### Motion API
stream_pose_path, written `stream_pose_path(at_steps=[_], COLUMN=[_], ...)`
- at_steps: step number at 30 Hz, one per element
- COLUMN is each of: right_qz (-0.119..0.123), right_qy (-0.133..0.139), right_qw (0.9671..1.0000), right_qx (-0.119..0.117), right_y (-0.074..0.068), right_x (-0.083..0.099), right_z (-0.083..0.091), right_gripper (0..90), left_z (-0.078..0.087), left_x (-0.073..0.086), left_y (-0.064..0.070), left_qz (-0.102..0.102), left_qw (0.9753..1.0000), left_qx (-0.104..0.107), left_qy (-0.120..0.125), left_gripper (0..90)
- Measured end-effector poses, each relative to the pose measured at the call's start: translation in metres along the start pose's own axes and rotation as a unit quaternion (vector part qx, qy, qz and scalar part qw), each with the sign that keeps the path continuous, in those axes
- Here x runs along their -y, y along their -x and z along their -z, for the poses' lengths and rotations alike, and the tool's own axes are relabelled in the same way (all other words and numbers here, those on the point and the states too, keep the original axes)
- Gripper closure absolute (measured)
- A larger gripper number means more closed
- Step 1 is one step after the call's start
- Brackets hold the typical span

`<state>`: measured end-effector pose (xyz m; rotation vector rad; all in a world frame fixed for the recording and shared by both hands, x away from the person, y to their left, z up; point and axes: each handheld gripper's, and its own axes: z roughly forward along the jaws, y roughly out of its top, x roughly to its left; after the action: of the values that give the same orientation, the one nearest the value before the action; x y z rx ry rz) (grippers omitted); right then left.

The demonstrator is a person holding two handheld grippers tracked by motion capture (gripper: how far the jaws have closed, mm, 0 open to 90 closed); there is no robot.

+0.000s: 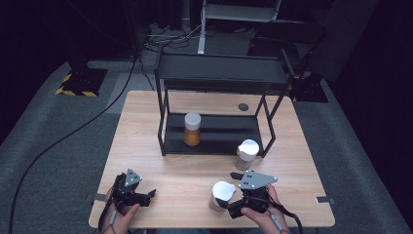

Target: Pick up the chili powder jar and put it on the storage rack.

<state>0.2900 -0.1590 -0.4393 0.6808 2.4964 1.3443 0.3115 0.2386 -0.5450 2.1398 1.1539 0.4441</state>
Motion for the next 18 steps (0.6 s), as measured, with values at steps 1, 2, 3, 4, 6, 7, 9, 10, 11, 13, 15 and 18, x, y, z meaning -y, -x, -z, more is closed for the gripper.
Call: stream_pose_path(at_steps=[1,2,3,4,6,7,9,10,11,13,15,18], right_qz=[0.0,0.0,-0.001,-0.002,-0.003,-0.004,-0.004,-0.004,-0.004,-0.003,-0.004,-0.004], right_qy=[0.0,-0.002,-0.004,-0.005,-0.007,-0.007,-0.009,-0.011,-0.012,-0.014,-0.015,-0.019], right_qw=[1.0,1.0,1.0,1.0,1.0,0.9999,0.9999,0.9999,0.9999,0.9999,0.9998,0.9997], right_qx=[0.0,-0.002,-0.003,-0.004,-0.005,-0.006,-0.007,-0.008,-0.008,-0.009,-0.01,-0.011], right_y=[0.0,-0.001,-0.001,-0.001,-0.001,-0.001,-0.002,-0.002,-0.002,-0.003,-0.003,-0.003], right_x=[0.001,0.002,0.004,0.004,0.006,0.007,0.008,0.009,0.009,0.01,0.011,0.013], right_z=[-0.001,-0.002,-0.004,-0.005,-0.007,-0.008,-0.01,-0.011,-0.012,-0.014,-0.016,-0.019], right_gripper=[6.3,6.3,6.3,6.3,6.3,6.3,6.4,6.4,6.5,6.7,7.4,8.0], left_z=[0.0,0.0,0.0,0.0,0.0,0.0,0.0,0.0,0.0,0.0,0.0,0.0], left_x=[0.0,0.0,0.0,0.0,0.0,0.0,0.0,0.0,0.0,0.0,0.0,0.0], left_y=[0.0,0.0,0.0,0.0,0.0,0.0,0.0,0.0,0.0,0.0,0.0,0.0], left_qz=[0.0,0.0,0.0,0.0,0.0,0.0,0.0,0.0,0.0,0.0,0.0,0.0], left_qw=[1.0,1.0,1.0,1.0,1.0,1.0,1.0,1.0,1.0,1.0,1.0,1.0], left_qx=[0.0,0.0,0.0,0.0,0.0,0.0,0.0,0.0,0.0,0.0,0.0,0.0], left_qy=[0.0,0.0,0.0,0.0,0.0,0.0,0.0,0.0,0.0,0.0,0.0,0.0], left_gripper=[3.7,3.7,3.7,3.7,3.7,3.7,3.7,3.7,3.7,3.7,3.7,3.7])
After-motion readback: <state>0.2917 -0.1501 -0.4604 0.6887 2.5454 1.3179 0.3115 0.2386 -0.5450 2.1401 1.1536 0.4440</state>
